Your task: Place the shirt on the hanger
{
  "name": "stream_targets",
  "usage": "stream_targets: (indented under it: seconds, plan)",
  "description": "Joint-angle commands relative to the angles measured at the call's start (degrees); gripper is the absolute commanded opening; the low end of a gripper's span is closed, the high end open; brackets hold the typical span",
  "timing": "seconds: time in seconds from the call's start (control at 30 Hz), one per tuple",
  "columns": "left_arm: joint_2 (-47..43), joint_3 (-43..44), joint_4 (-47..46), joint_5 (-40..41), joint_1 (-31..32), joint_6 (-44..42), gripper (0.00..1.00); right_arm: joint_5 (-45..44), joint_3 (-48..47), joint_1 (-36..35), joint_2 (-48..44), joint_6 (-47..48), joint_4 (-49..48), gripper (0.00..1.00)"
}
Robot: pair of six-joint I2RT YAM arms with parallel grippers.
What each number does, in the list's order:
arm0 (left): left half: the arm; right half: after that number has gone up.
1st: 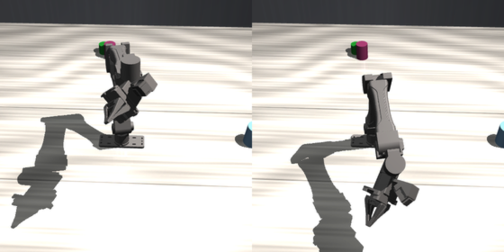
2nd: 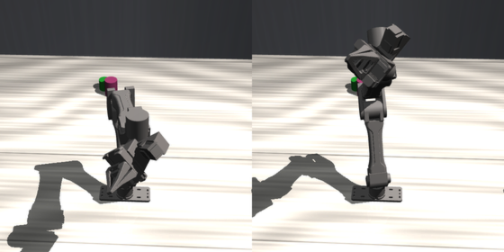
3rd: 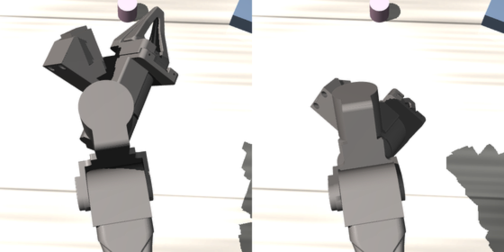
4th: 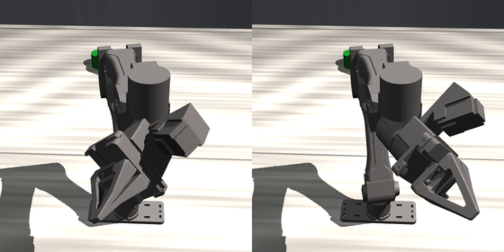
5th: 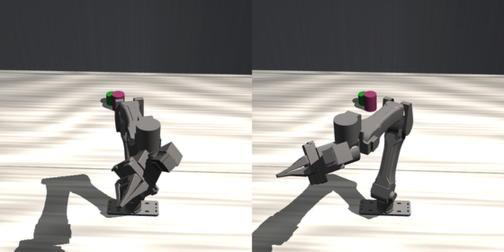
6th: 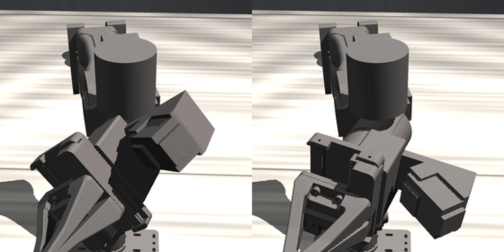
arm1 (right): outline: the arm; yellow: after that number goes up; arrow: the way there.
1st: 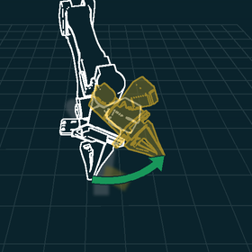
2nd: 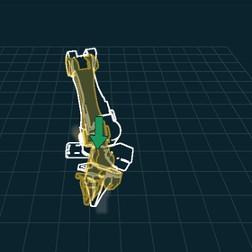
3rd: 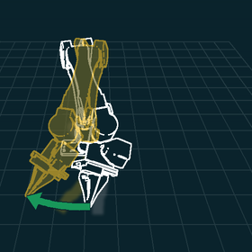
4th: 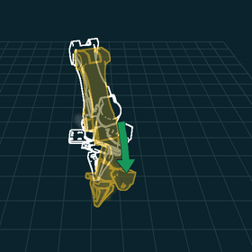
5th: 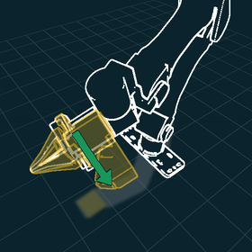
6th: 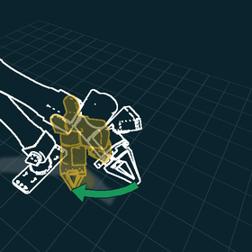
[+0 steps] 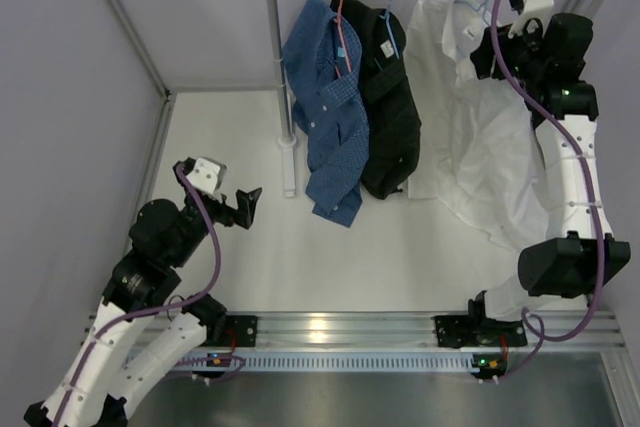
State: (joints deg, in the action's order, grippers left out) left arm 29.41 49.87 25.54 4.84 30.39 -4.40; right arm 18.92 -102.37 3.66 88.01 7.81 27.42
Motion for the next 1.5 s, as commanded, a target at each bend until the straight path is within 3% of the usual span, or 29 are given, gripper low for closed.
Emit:
stream_targets:
  seconds: [0.0, 0.03, 0.07, 0.27, 0.43, 0.73, 0.83, 0.87, 0.9, 1.0, 1.07, 1.47]
  plan:
    - [0.39, 0.05, -3.3, -0.89, -1.56, 1.06, 0.98, -0.01, -0.55, 0.82, -3.37, 0.54, -3.16, 0.63]
    - [0.65, -0.03, -3.39, -0.28, -2.43, 1.76, 0.98, -0.98, -0.55, 0.82, -3.8, 0.1, -3.16, 0.68]
    - [0.82, -0.21, -3.48, 0.51, -3.05, 2.03, 0.98, -1.51, -0.73, 0.82, -4.16, -0.16, -3.16, 0.99]
    - [6.18, 0.93, -3.65, 2.02, -9.38, 6.93, 0.98, -6.87, 0.67, 0.82, -11.26, -3.41, -2.81, 0.99]
    - [8.99, 0.58, -3.31, -0.36, -15.97, 10.37, 0.98, -11.8, 12.34, 0.73, -26.54, -9.46, -2.19, 0.99]
    - [8.83, 0.94, 7.06, 17.98, -16.59, 17.32, 0.98, -10.66, 33.52, 0.65, -53.53, -13.0, 13.7, 1.0]
    - [3.65, -1.43, 8.12, 18.63, -16.59, 19.08, 0.98, -16.35, 43.19, -2.07, -62.23, -12.65, 15.56, 0.99]
    - [2.25, -2.22, 8.12, 18.45, -16.51, 18.65, 0.98, -19.33, 47.31, -6.17, -64.0, -12.39, 15.38, 1.0]
    - [-0.29, -3.1, 8.12, 18.45, -16.51, 18.73, 0.98, -26.84, 49.09, -8.56, -67.23, -11.08, 14.95, 1.0]
    - [-3.03, -5.57, 7.51, 17.14, -16.51, 19.52, 0.98, -40.73, 51.3, -19.37, -71.46, -11.84, 14.5, 0.99]
    - [-3.22, -5.92, 7.51, 15.56, -16.51, 19.61, 0.98, -43.25, 51.21, -22.8, -73.32, -12.12, 14.68, 0.99]
    - [-3.31, -6.36, 7.59, 15.38, -16.51, 19.87, 0.98, -39.75, 52.79, -23.17, -74.38, -13.09, 13.98, 0.99]
